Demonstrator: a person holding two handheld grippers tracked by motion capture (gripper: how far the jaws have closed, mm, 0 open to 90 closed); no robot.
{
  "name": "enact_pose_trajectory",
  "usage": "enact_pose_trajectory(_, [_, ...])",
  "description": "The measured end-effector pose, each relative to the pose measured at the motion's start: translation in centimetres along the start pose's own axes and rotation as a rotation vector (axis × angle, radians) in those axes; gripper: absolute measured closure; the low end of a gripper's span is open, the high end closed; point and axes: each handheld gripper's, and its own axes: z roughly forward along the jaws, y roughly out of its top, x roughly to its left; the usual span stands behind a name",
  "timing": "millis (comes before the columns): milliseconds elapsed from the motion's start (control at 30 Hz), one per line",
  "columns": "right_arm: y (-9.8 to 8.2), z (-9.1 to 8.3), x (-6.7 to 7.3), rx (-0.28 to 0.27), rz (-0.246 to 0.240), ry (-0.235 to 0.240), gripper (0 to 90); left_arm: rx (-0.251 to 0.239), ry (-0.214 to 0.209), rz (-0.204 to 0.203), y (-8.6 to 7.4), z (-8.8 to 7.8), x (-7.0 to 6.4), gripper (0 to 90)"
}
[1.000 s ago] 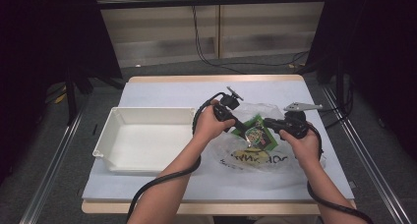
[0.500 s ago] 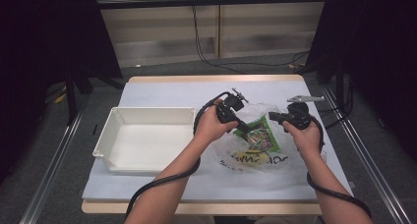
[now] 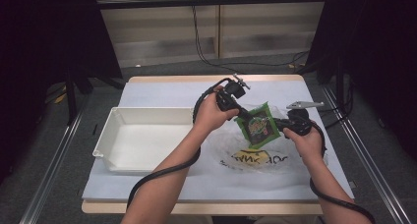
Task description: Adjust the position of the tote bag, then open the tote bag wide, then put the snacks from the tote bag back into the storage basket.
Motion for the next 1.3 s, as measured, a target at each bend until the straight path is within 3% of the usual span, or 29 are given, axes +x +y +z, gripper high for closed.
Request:
enact_pose_trajectory(100, [-0.5,-0.2,0.0,-0.014,0.009,0.006,77.9,0.012,0.005,0.015,0.4,-0.7,0.1,80.6])
enact_pose_trajectory(200, [-0.8,-0.3,0.2,-0.005,-0.007,-0.025,66.7,0.026,0.007,0.032,0.7,-1.5,0.3,80.5])
enact_pose_trajectory(300, [-1.0,-0.4,0.7,-0.024,-0.021,-0.029,54.4,0.022,0.009,0.030,0.8,-2.1,0.5,80.5])
enact_pose_trajectory(367, [-1.0,-0.4,1.1,-0.005,-0.031,-0.057,45.4,0.007,0.012,0.013,0.9,-2.4,0.5,80.3])
enact_pose_trajectory(467, [-1.2,-0.2,1.7,0.003,-0.049,-0.073,34.7,0.013,0.011,0.020,1.2,-2.9,0.5,80.0])
enact_pose_trajectory(567, [-1.4,-0.2,2.0,0.017,-0.063,-0.073,31.9,0.018,0.028,0.036,1.5,-3.4,0.5,80.0])
enact_pose_trajectory(633, [-1.4,-0.2,2.0,0.019,-0.043,-0.068,27.9,0.017,0.028,0.039,1.6,-3.6,0.4,80.0])
enact_pose_trajectory(733, [-1.3,-0.5,2.1,0.009,-0.046,-0.069,26.3,0.007,0.020,0.015,1.8,-3.7,0.4,80.5])
enact_pose_trajectory(1000, [-1.3,-0.9,2.1,0.001,-0.038,-0.069,23.3,0.041,0.011,0.005,2.6,-3.9,0.4,83.5])
enact_pose_trajectory(1300, [-1.4,-1.0,2.1,-0.004,-0.039,-0.064,17.7,0.067,0.024,0.043,3.6,-4.7,0.3,83.6])
